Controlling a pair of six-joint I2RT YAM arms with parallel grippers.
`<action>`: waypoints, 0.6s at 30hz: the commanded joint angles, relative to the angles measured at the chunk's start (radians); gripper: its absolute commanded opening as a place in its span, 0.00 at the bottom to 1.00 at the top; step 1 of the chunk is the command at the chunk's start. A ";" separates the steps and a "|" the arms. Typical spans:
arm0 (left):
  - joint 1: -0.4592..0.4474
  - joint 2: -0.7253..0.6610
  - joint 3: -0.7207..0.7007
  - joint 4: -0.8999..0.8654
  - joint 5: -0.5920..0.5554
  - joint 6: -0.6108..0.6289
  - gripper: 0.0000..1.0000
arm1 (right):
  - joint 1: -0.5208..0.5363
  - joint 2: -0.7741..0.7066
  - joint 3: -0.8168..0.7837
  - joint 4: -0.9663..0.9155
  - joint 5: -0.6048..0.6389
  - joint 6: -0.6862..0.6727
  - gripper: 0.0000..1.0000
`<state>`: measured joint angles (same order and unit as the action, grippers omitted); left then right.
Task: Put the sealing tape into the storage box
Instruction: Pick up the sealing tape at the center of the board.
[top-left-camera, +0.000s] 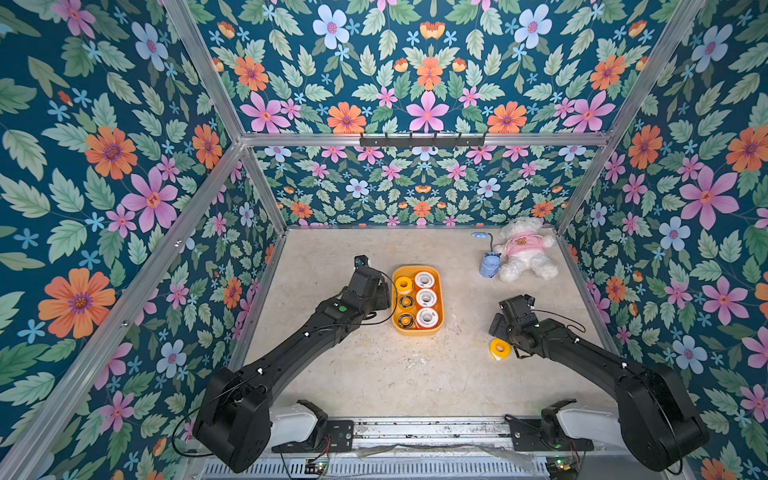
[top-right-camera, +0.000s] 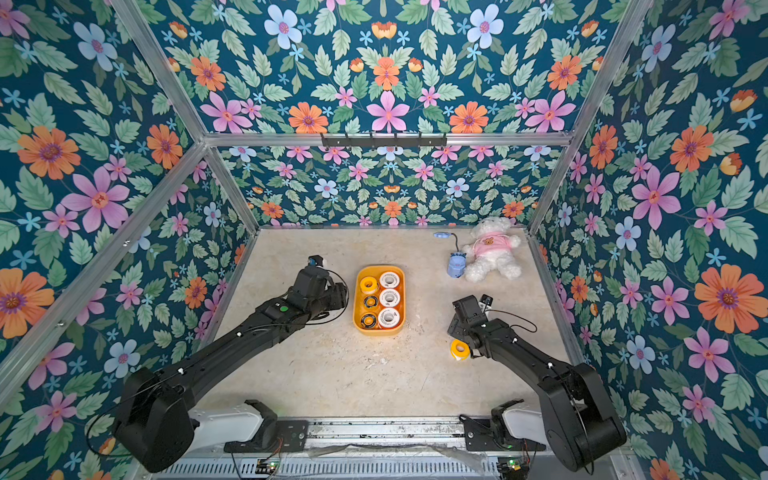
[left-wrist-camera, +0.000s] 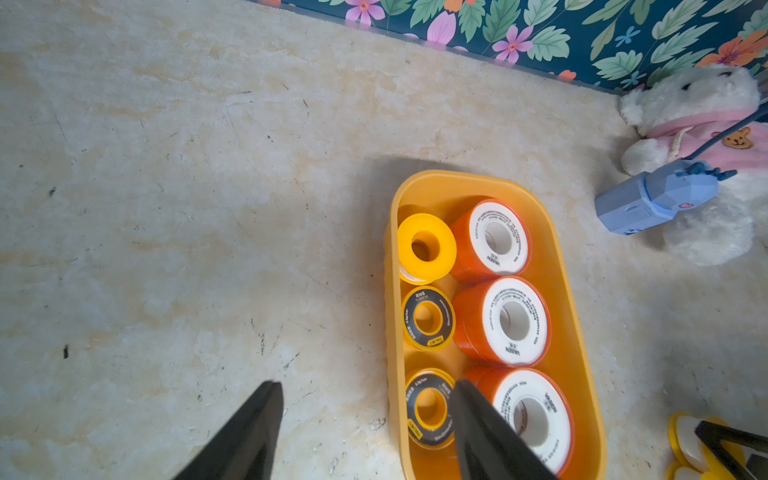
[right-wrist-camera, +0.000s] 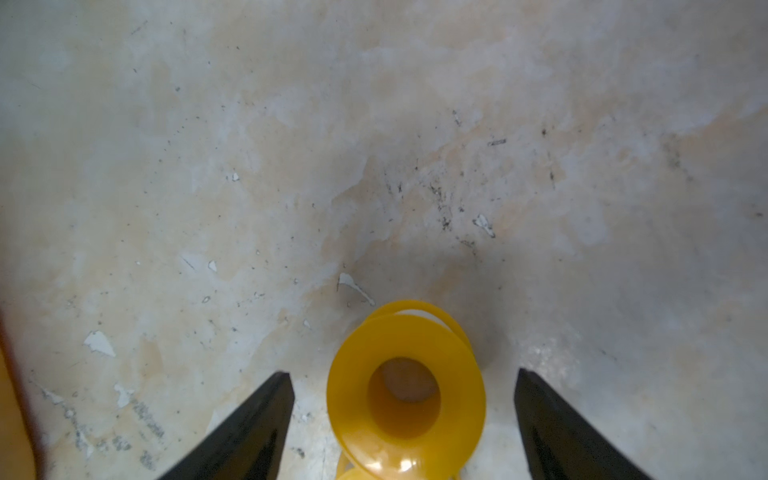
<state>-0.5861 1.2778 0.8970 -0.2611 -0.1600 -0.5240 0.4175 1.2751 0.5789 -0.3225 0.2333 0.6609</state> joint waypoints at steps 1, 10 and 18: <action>0.002 0.000 0.000 0.011 -0.001 -0.009 0.70 | 0.000 0.013 -0.002 0.022 0.003 0.009 0.86; 0.002 0.000 -0.006 0.010 -0.007 -0.013 0.70 | 0.000 0.028 -0.007 0.028 0.014 0.008 0.78; 0.002 0.002 -0.004 0.008 -0.012 -0.014 0.70 | 0.000 0.049 -0.007 0.030 0.017 0.002 0.73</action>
<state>-0.5861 1.2785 0.8898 -0.2611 -0.1600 -0.5419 0.4171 1.3174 0.5728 -0.2935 0.2363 0.6605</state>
